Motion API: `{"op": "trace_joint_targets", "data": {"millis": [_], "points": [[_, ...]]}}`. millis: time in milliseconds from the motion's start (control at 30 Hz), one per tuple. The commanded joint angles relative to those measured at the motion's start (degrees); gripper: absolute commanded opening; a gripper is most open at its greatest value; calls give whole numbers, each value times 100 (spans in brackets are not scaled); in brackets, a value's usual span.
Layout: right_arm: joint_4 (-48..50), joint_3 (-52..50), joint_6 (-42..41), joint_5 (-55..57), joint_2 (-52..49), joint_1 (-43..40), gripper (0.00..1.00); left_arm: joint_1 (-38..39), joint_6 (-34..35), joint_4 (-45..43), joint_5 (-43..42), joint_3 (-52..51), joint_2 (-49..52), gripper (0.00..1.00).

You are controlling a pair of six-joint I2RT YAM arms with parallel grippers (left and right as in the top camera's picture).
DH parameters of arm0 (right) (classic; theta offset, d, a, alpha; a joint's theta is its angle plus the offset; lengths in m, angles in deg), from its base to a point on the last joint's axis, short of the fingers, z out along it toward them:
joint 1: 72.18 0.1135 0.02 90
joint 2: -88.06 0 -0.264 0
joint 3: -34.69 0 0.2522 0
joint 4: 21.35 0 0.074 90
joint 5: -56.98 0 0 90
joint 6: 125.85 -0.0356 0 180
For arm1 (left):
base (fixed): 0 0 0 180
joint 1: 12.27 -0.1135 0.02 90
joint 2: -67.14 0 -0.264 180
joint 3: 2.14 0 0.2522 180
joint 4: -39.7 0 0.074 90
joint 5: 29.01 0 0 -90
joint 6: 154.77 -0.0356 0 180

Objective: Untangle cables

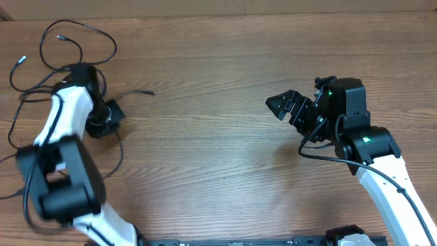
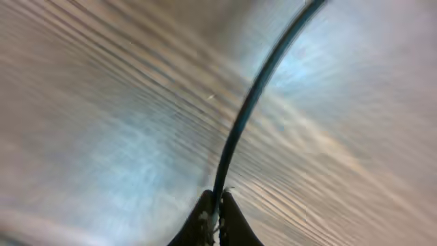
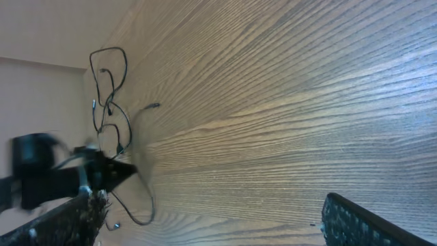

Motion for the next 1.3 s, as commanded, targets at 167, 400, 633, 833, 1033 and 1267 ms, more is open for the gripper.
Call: {"op": "trace_joint_targets", "data": {"millis": [167,400,633,833,1033,1267], "points": [[28,20,26,37,66,-11,100,-81,885,208,-22,146,-2096,4],[28,20,26,37,66,-11,100,-356,1043,400,-68,146,-2804,4],[28,20,28,37,66,-11,100,-356,1040,1239,-87,146,-2868,4],[28,20,26,37,66,-11,100,-1043,1773,1423,-46,146,-3167,7],[11,20,-385,-116,66,-7,100,-1602,1770,1827,-225,144,-3106,100],[24,20,-461,-146,33,-4,100,-1582,1836,1897,-387,136,-3058,100]]}}
